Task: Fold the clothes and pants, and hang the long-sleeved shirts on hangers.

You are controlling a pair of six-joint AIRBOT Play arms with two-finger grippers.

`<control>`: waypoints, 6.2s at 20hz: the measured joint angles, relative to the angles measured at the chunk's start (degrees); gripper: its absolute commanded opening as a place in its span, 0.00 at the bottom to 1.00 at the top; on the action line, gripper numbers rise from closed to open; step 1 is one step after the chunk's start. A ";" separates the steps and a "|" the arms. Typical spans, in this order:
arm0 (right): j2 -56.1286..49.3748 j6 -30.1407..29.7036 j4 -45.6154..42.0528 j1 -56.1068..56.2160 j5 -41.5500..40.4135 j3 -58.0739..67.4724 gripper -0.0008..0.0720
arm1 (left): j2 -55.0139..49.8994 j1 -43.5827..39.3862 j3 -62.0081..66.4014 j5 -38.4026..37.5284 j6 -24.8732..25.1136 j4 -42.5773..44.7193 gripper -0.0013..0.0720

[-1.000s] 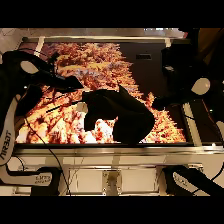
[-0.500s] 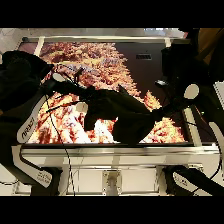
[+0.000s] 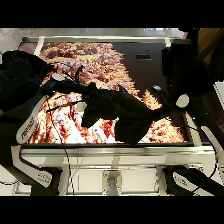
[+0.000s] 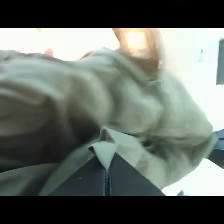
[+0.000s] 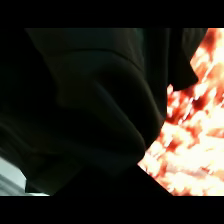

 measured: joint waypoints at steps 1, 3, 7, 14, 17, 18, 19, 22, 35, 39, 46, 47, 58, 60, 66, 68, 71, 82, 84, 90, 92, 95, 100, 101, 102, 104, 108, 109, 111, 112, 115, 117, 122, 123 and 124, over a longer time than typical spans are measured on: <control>0.59 -0.17 -0.04 0.00 0.44 2.23 0.04 | 2.43 0.94 0.02 -0.09 0.57 -0.81 0.03; 2.62 -0.44 -1.20 0.00 3.23 8.13 0.04 | 8.68 3.37 0.02 -0.11 1.33 -1.51 0.03; 7.32 -0.68 -3.74 0.02 4.46 22.75 0.04 | 26.03 7.91 0.02 -0.15 2.14 -2.10 0.03; -2.93 -0.85 2.25 0.63 1.51 39.74 0.04 | 55.30 9.97 0.04 7.41 1.75 8.90 0.03; -11.74 -1.64 4.94 3.85 2.25 46.66 0.04 | 58.97 10.14 0.04 8.17 -1.57 14.14 0.03; -14.29 -2.23 5.31 5.27 2.45 49.05 0.04 | 58.88 10.14 0.07 7.48 -2.95 15.47 0.03; -16.76 -2.80 5.09 6.69 2.27 51.84 0.04 | 58.25 9.88 0.07 6.47 -4.24 15.98 0.03; -21.97 -3.74 4.61 9.51 1.27 59.36 0.04 | 54.71 6.60 0.07 2.67 -6.99 17.53 0.03; -7.10 -4.15 -8.11 0.74 6.03 66.53 0.04 | 38.29 -21.35 0.04 15.93 -4.28 18.91 0.03; -1.18 -4.20 -8.50 -1.62 6.60 66.60 0.04 | 37.94 -28.44 0.04 18.03 -3.96 18.95 0.02; -13.92 -3.45 6.14 -0.11 5.11 66.58 0.04 | 37.81 -35.95 -3.82 8.70 -29.90 53.92 0.03; -17.77 -3.45 8.04 1.57 3.34 66.58 0.04 | 37.81 -36.06 -5.35 5.33 -34.45 60.35 0.03; -50.40 -4.72 15.08 19.58 -31.58 66.60 0.86 | 37.55 -14.32 -17.22 -1.44 -50.18 80.76 1.00; -50.53 -4.72 15.19 20.17 -33.51 66.58 0.79 | 37.55 -8.39 -17.49 2.49 -50.49 80.91 0.96; -40.24 0.70 6.32 9.99 -17.99 66.51 0.77 | 38.53 6.19 -14.73 5.09 -49.16 77.55 0.96; -35.45 2.54 4.61 3.15 -6.78 65.42 0.77 | 40.19 8.96 -15.78 3.15 -47.34 73.29 0.96; -28.63 3.74 6.01 -7.39 8.31 59.67 0.77 | 44.61 10.75 -22.14 1.42 -45.86 67.67 0.96; -12.79 -3.80 21.40 -22.64 9.94 21.46 0.77 | 54.64 15.32 -49.07 -6.64 -40.87 38.71 0.95; -12.44 -5.25 22.64 -22.93 9.70 20.15 0.77 | 54.14 16.72 -50.14 -8.70 -39.56 35.69 0.95; -12.09 -8.02 24.02 -23.19 9.40 18.80 0.77 | 57.13 24.24 -58.51 -12.02 -37.53 29.33 0.95; -12.09 -8.48 24.15 -23.23 9.40 18.69 0.77 | 58.53 26.45 -62.55 -11.39 -36.00 27.30 0.89; -12.09 -8.83 24.63 -23.23 9.42 18.62 0.77 | 58.75 28.02 -66.45 -8.57 -34.16 25.79 0.86; -12.09 -9.05 26.60 -23.23 9.38 18.62 0.77 | 56.83 28.74 -68.57 -4.92 -32.44 24.81 0.86; -12.09 -9.05 26.67 -23.23 9.40 18.62 0.77 | 56.57 28.76 -68.94 -4.55 -32.24 24.63 0.86; -12.09 -9.07 26.95 -23.23 9.40 18.62 0.77 | 56.37 28.81 -69.31 -4.26 -32.17 24.35 0.86; -12.09 -9.07 27.02 -23.23 9.40 18.62 0.77 | 56.13 28.87 -70.07 -3.52 -32.00 23.52 0.80; -12.09 -9.11 28.00 -23.23 9.40 18.62 0.77 | 55.95 28.72 -71.89 -0.79 -31.89 21.07 0.69; -12.09 -9.11 28.35 -23.23 9.42 18.62 0.77 | 55.93 28.33 -72.28 0.48 -31.87 20.48 0.64; -12.04 -9.11 28.79 -23.23 9.42 18.62 0.77 | 55.91 27.02 -72.78 3.65 -31.87 19.41 0.38; -12.04 -9.11 29.07 -23.23 9.46 18.62 0.77 | 55.89 26.23 -73.00 6.25 -31.78 19.30 0.12; -11.87 -9.11 29.49 -23.23 10.38 18.62 0.77 | 55.84 24.46 -73.24 12.41 -31.65 17.99 0.03; -11.50 -9.16 29.35 -23.23 11.23 18.32 0.77 | 55.84 23.89 -73.26 15.15 -31.65 16.94 0.03; -6.29 -10.99 30.69 -23.26 9.57 3.85 0.89 | 55.93 23.34 -72.96 17.99 -30.14 14.49 0.03; -5.14 -11.50 33.11 -23.26 6.95 -1.03 0.89 | 55.93 23.32 -72.74 18.08 -29.42 13.92 0.03; -4.39 -12.59 37.09 -23.26 3.61 -6.08 0.88 | 55.93 23.28 -72.54 18.10 -28.96 13.66 0.03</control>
